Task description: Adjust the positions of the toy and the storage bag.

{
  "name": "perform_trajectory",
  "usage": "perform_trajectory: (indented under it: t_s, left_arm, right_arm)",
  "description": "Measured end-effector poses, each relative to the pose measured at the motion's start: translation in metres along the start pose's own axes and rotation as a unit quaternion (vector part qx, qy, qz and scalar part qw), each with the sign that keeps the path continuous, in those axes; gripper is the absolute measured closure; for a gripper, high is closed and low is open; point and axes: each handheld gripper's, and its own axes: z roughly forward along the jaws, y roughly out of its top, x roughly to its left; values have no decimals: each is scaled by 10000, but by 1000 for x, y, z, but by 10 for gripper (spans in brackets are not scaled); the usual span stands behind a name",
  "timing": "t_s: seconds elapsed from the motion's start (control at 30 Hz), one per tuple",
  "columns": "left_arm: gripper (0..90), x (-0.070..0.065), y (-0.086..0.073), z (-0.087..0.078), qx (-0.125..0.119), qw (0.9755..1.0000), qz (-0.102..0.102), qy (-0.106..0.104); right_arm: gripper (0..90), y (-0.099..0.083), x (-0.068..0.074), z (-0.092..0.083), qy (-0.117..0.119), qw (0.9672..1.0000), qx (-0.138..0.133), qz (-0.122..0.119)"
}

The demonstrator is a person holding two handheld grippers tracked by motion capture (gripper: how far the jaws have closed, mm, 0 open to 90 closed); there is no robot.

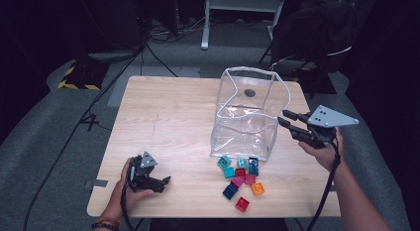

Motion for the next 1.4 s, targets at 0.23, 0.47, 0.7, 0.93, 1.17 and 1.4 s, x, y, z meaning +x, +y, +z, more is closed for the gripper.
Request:
perform_trajectory:
  t_s: [0.23,0.47,0.7,0.93,1.17,1.4]
  left_arm:
    - [5,0,0,0,-2,10000,-9,6]
    - [6,0,0,0,-4,10000,-2,12]
    - [5,0,0,0,-4,10000,-3,11]
    - [5,0,0,0,2,10000,-8,8]
    - [5,0,0,0,-1,10000,-8,5]
    - [5,0,0,0,-2,10000,-3,8]
  right_arm:
    - [503,-13,-1,-16,-82,9998,21,167]
    - [479,-38,6,-17,38,9993,211,293]
    - [467,-71,20,-16,394,9968,519,473]
    - [459,-112,42,-12,795,9910,872,629]
    - [445,-144,63,-4,1194,9828,1156,805]
    - [429,-154,85,0,1512,9774,1263,763]
